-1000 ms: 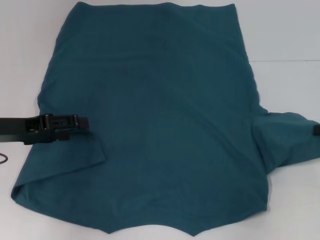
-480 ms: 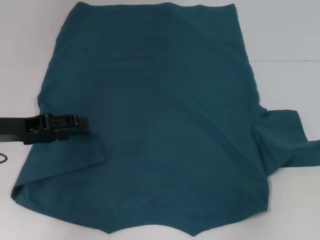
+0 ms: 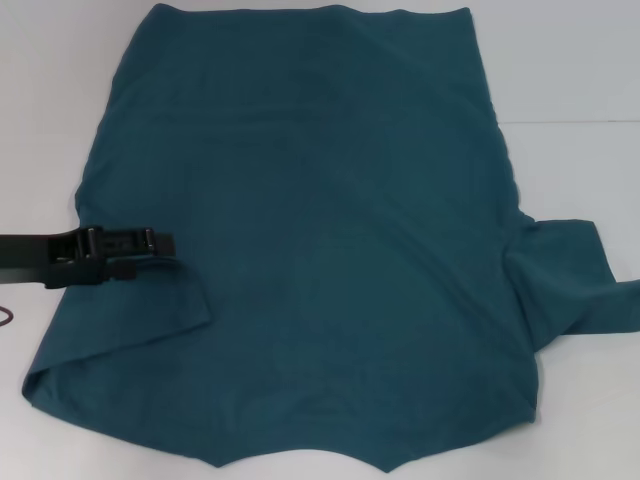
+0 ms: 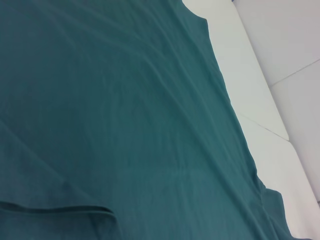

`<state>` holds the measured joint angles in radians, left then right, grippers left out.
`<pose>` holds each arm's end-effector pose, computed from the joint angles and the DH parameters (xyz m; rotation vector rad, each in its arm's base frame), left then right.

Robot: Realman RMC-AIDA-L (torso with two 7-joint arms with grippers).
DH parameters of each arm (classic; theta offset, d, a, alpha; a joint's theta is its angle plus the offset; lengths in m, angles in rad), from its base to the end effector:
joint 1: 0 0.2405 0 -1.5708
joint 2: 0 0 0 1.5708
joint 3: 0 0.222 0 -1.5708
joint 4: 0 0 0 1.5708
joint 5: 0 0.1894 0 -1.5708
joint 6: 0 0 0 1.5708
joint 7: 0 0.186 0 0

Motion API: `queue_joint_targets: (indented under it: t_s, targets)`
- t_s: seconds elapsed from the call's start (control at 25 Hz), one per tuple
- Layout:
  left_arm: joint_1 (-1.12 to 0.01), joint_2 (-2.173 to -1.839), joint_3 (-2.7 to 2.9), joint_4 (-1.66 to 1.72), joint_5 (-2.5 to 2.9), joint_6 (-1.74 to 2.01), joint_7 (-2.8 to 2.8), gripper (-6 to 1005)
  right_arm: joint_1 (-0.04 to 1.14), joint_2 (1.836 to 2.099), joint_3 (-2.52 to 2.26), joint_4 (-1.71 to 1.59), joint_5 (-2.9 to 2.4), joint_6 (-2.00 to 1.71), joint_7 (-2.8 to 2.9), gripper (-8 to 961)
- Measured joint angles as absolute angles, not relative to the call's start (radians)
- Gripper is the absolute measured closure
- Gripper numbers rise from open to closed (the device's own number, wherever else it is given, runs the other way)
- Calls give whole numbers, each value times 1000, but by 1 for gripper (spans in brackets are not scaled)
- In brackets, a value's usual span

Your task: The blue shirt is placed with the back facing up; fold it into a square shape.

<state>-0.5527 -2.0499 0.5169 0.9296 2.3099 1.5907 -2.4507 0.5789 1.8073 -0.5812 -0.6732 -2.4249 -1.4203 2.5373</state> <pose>-0.2440 0.3338 0.0374 -2.1566 -1.8125 -0.5543 0.3173 0.3458 0.0859 -1.8864 1.8990 0.2712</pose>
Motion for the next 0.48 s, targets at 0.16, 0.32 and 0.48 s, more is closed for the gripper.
queue_joint_targets:
  t_s: [0.16,0.32,0.48]
  targets:
    - [-555,-2049,517,930,2310,1588,-2449,122,571,1801,-581,-675,-2426,-1436,2525,859]
    - [-556,-2051,517,930,2310,1587,-2448,122,568,1802,-581,-675,-2427,-1416,2512,775]
    - [-554,-2053,517,930,2310,1586,-2447,122,567,1807,-581,-671,-2428,-1394,2495,655]
